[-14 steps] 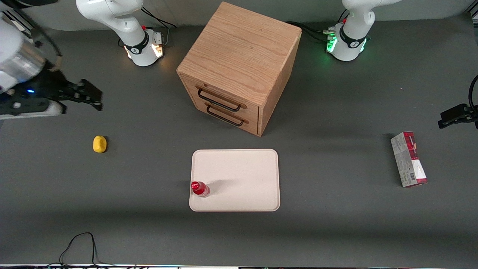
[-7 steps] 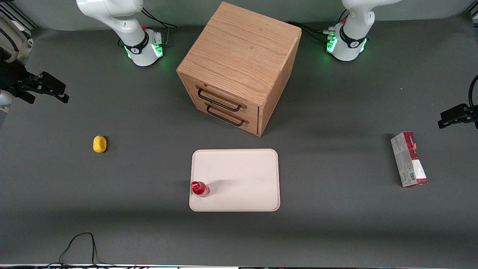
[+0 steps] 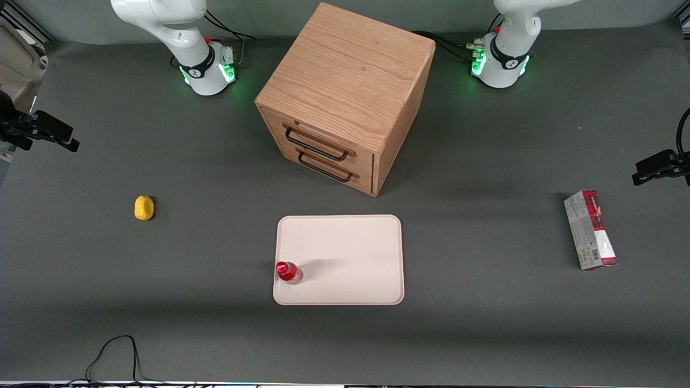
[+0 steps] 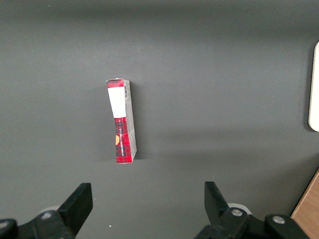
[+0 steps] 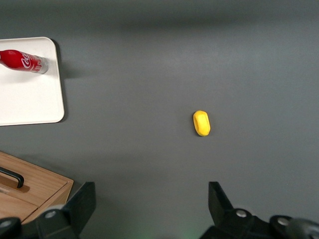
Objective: Place coke bottle on tray
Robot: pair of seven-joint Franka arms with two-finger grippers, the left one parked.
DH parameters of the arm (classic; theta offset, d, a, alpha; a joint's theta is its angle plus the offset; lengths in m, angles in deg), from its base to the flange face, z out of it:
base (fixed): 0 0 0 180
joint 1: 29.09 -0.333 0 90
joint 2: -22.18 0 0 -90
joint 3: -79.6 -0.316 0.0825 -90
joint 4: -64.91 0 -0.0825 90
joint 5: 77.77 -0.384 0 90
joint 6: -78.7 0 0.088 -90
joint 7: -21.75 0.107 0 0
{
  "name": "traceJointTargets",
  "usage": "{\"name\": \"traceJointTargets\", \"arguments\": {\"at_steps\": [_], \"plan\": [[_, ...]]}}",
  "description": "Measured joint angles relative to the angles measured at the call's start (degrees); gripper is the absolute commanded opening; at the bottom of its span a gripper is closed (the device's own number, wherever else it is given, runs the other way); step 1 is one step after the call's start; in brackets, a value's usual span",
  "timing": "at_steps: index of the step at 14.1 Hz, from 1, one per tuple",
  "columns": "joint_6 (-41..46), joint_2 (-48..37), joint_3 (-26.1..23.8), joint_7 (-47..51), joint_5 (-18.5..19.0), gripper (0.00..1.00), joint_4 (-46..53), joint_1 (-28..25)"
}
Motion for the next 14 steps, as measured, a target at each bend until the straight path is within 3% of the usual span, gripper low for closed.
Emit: {"name": "traceJointTargets", "arguments": {"at_steps": [14], "plan": [[-1.31, 3.22, 0.02, -1.18, 0.01, 1.0, 2.21, -0.01]]}}
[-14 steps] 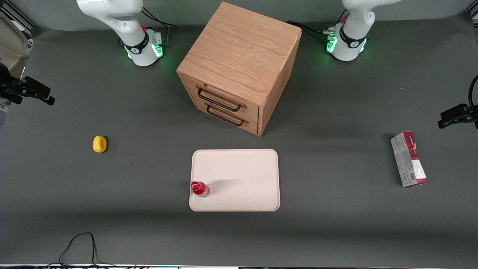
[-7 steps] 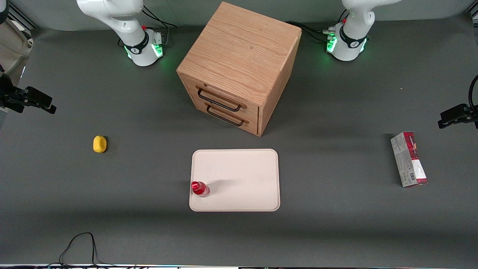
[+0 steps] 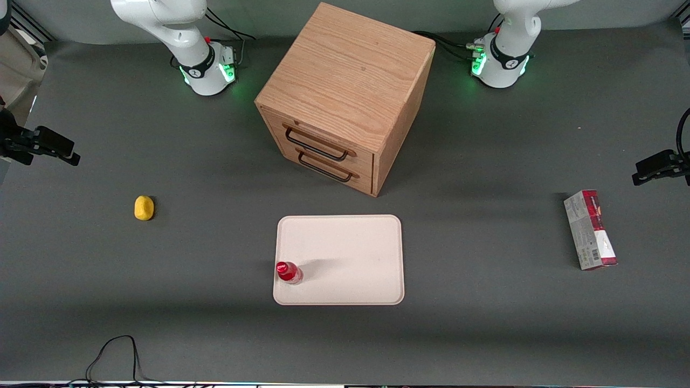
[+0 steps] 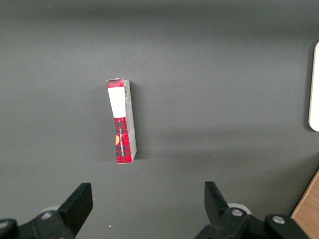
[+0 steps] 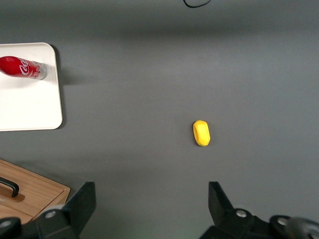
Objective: Place coke bottle on tray
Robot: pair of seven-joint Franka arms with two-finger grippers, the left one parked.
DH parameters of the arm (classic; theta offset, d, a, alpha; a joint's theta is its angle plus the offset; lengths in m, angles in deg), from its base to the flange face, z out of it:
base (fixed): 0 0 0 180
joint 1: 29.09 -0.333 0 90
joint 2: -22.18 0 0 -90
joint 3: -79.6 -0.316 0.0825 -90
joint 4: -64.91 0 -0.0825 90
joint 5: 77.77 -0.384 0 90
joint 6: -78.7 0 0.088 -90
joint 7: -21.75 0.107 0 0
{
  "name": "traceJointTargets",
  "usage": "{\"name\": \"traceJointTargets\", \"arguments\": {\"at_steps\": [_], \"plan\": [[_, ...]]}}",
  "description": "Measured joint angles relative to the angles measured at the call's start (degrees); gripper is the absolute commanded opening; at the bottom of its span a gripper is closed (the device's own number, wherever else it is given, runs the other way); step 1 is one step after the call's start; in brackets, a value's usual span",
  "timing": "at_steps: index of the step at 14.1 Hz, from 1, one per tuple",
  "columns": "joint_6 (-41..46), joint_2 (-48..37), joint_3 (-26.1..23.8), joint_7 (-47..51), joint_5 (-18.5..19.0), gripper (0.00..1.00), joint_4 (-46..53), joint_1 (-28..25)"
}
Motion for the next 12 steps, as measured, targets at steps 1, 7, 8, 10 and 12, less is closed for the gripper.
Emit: {"name": "traceJointTargets", "arguments": {"at_steps": [1, 7, 8, 10, 12], "plan": [[0.29, -0.01, 0.0, 0.0, 0.0, 1.0, 0.02, 0.0], [1.21, -0.1, 0.16, 0.0, 0.13, 1.0, 0.12, 0.08], [1.29, -0.1, 0.16, 0.0, 0.13, 1.0, 0.13, 0.08], [1.5, -0.1, 0.16, -0.01, 0.13, 1.0, 0.15, 0.08], [1.66, -0.1, 0.16, -0.02, 0.13, 1.0, 0.16, 0.07]]}}
